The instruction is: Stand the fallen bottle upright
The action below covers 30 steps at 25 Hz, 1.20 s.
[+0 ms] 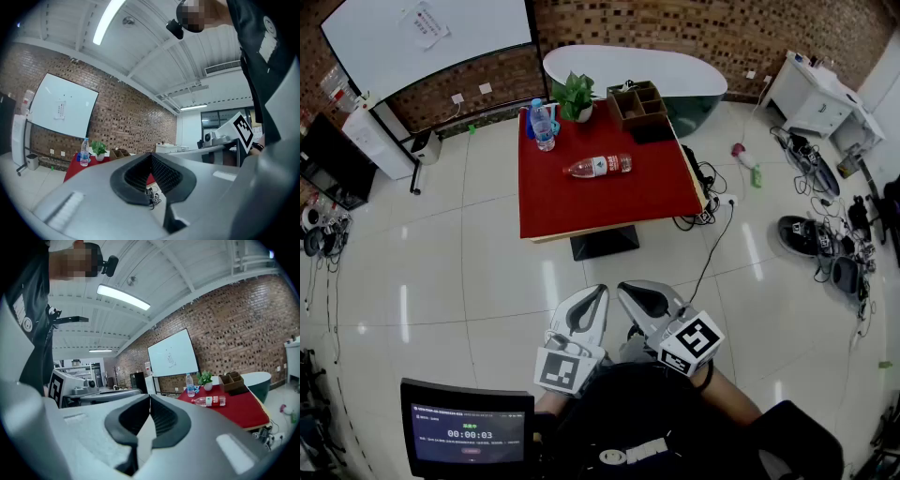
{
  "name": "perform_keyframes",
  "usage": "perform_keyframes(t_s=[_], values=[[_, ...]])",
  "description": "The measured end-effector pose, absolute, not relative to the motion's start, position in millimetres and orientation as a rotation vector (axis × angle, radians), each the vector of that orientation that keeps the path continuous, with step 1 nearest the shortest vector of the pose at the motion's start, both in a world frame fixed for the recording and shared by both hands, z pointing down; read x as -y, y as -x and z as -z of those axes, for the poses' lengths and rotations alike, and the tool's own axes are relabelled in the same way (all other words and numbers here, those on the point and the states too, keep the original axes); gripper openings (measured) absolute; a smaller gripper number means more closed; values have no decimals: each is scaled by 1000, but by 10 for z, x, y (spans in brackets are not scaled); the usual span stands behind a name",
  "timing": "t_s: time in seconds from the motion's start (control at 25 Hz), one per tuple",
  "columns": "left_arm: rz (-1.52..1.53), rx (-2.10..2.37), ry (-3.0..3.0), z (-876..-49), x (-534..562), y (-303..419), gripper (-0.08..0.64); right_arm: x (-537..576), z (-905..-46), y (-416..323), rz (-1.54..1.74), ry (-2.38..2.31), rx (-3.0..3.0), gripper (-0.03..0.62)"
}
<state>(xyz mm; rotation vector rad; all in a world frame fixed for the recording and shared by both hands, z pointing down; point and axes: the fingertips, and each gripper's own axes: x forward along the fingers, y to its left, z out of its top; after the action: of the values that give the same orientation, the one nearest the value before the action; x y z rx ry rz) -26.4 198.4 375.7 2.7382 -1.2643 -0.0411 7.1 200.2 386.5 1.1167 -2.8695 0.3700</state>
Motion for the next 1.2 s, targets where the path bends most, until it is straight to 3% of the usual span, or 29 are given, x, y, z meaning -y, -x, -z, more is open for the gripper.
perform_keyframes(t_s=[0.36,0.92,1.12,1.2], values=[[29,1286,-2750,-3862,-1436,213,8,-1273,-3907,-357,-334,-1190,2864,5],[-75,1454,-2678,-3873,216,-295,8,496,-4000,-816,-360,-905,2919,12],[-118,1497,-2656,-3868,509,-375,8,979,-4041,-778,-255,-732,2877,199],[-127,1514,-2637,-3873,585,-363,8,1109,-4129,-686,-94,-632,2782,246]])
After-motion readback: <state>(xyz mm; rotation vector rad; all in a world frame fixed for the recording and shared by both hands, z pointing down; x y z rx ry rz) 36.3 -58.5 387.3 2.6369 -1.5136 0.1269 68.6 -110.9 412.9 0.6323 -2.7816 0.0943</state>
